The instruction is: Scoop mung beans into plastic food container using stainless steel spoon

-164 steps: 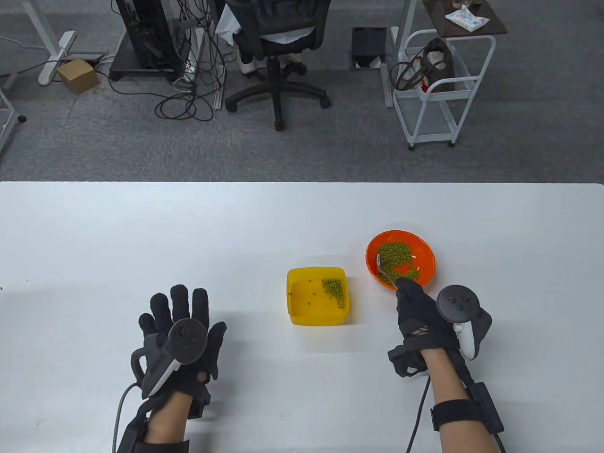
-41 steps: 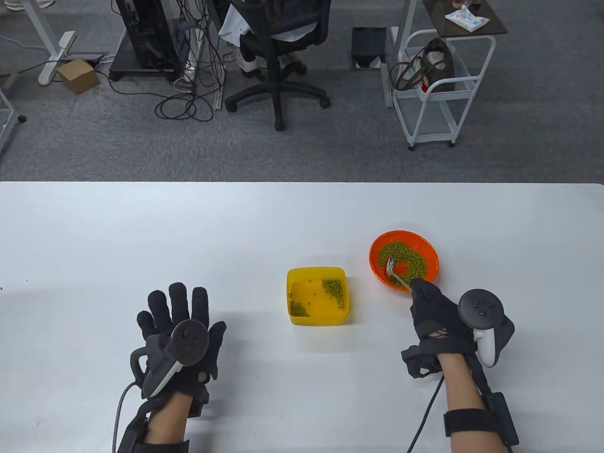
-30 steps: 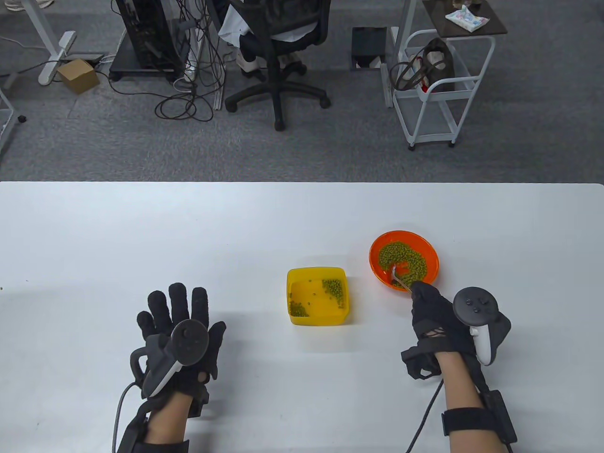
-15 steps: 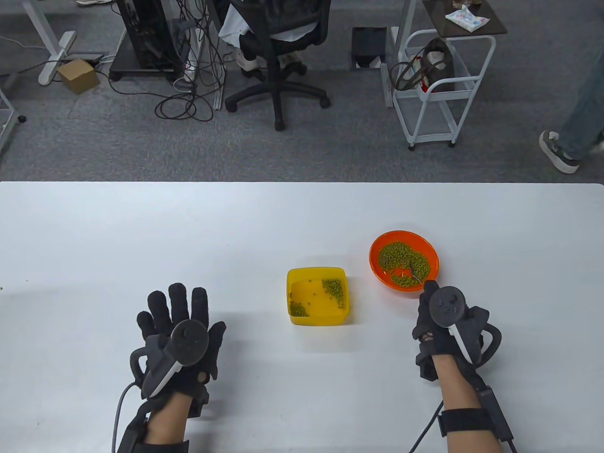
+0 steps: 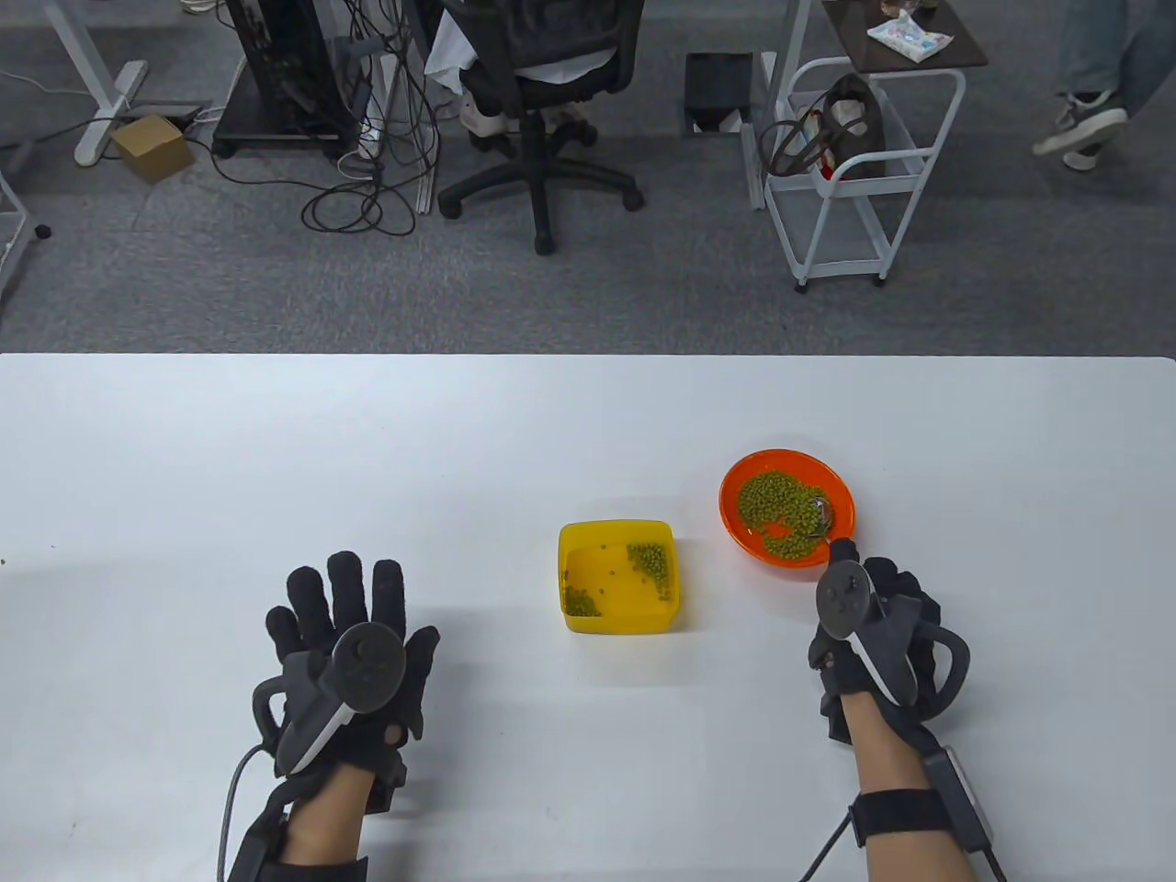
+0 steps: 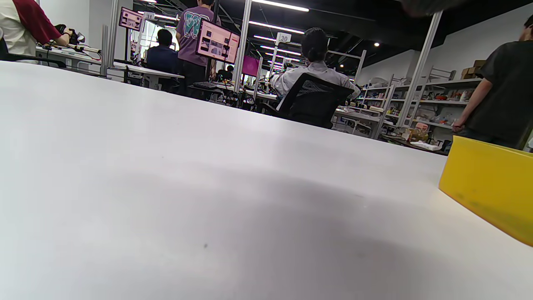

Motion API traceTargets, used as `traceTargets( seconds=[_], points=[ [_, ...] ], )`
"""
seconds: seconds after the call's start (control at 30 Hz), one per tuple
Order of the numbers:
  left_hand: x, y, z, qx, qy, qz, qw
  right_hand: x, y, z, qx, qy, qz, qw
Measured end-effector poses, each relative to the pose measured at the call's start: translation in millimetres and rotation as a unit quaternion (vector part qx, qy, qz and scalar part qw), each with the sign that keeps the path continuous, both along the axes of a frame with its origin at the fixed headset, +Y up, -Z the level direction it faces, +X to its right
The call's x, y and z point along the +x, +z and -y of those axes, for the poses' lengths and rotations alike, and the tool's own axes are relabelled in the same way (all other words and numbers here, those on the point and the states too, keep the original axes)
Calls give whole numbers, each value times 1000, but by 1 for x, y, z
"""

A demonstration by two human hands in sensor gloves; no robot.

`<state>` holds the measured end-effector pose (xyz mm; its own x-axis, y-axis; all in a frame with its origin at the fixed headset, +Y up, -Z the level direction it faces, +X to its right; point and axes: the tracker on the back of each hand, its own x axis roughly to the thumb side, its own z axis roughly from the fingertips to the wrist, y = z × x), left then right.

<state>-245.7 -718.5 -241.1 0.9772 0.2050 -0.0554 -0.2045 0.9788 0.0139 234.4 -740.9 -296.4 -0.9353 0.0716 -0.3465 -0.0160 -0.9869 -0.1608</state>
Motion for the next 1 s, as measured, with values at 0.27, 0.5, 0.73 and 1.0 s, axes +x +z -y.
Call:
traceTargets(
  seconds=[0.27, 0.5, 0.73, 1.0],
  points=[
    [0, 0, 0, 0, 2, 0, 1000, 2, 1, 4, 16, -77, -27, 997],
    [0, 0, 0, 1, 2, -1, 1000, 1, 4, 1, 50, -95, -42, 993],
    [-1, 0, 0, 1, 2, -1, 1000, 1, 6, -1, 64, -114, -52, 990],
    [0, 0, 0, 1, 2, 0, 1000, -23, 14, -22, 110, -95, -133, 980]
  ],
)
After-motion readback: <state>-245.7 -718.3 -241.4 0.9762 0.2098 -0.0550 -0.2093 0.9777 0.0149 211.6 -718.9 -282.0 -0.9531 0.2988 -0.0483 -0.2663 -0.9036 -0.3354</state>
